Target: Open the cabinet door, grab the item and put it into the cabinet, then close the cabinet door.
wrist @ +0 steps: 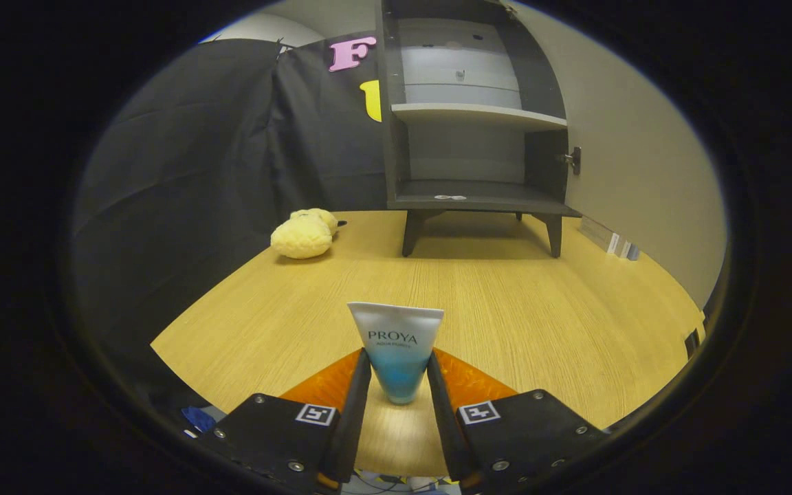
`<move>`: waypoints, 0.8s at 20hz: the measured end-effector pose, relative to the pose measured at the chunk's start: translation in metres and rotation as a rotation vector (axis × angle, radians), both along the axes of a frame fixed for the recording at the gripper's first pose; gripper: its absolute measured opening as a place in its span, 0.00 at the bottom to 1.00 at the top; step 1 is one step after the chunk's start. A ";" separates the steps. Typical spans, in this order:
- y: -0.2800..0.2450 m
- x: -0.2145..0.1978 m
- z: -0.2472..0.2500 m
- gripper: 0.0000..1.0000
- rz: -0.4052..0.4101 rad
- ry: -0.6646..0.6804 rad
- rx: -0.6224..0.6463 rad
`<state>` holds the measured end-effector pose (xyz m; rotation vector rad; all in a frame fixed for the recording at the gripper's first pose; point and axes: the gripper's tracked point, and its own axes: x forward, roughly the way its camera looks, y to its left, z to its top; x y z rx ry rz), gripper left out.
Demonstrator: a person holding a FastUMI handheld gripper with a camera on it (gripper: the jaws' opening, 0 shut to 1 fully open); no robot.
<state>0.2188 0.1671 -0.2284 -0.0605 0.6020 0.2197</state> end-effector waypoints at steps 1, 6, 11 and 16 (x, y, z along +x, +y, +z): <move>-0.001 0.003 0.008 0.51 0.002 -0.010 0.000; -0.007 0.028 0.062 0.51 -0.008 -0.074 0.022; -0.019 0.056 0.123 0.51 -0.011 -0.151 0.040; -0.031 0.089 0.177 0.51 -0.002 -0.227 0.040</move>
